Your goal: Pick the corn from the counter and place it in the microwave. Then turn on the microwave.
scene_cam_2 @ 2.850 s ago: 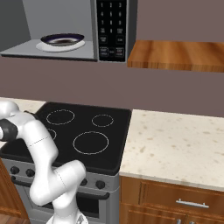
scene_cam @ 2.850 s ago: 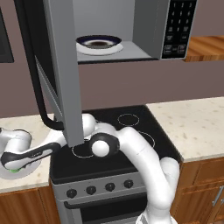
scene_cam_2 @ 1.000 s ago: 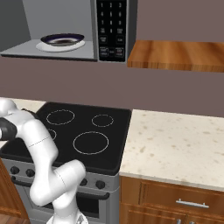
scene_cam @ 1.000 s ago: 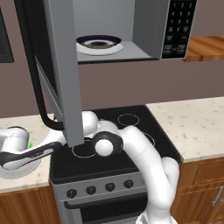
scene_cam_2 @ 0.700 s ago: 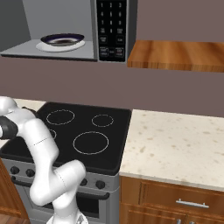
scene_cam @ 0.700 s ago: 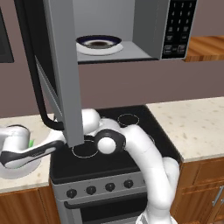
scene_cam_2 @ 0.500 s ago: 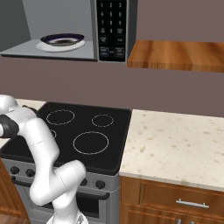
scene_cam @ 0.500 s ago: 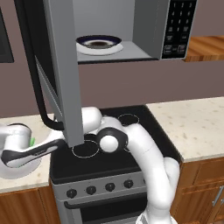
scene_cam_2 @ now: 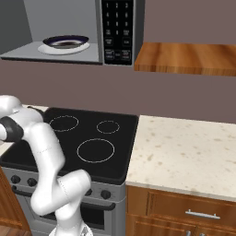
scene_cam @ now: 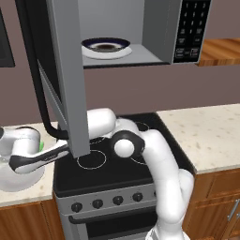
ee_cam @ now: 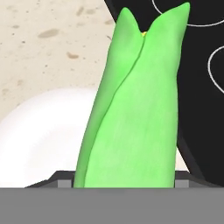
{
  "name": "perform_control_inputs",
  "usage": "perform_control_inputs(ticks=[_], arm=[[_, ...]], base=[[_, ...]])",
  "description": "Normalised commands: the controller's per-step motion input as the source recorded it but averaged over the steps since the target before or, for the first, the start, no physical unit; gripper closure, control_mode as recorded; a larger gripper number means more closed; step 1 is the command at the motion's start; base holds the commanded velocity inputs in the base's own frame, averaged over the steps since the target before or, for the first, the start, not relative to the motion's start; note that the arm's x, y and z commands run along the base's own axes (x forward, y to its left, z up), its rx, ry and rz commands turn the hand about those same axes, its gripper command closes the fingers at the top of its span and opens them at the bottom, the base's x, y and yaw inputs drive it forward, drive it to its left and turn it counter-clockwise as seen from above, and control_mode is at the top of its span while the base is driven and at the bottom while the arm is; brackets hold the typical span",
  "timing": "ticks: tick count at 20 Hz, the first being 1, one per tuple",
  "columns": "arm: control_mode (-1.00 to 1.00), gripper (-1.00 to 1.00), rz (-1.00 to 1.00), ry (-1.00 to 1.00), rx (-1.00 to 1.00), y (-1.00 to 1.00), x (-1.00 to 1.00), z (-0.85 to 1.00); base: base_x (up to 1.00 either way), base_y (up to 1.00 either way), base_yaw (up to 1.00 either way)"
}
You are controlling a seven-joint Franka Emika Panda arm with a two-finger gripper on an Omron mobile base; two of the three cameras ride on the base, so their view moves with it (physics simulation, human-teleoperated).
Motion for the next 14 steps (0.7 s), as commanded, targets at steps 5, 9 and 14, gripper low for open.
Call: perform_control_inputs(ticks=[5, 9, 14], arm=[[-1.0, 1.0, -0.02, -0.03, 0.0, -0.35, 0.16, 0.06], [-1.0, 1.0, -0.02, -0.03, 0.0, -0.35, 0.13, 0.08], [-1.0, 1.0, -0.03, -0.03, 0.0, -0.35, 0.11, 0.09]], base=[[0.0, 0.0, 0.0], [0.0, 0.0, 0.0], [0.0, 0.0, 0.0]])
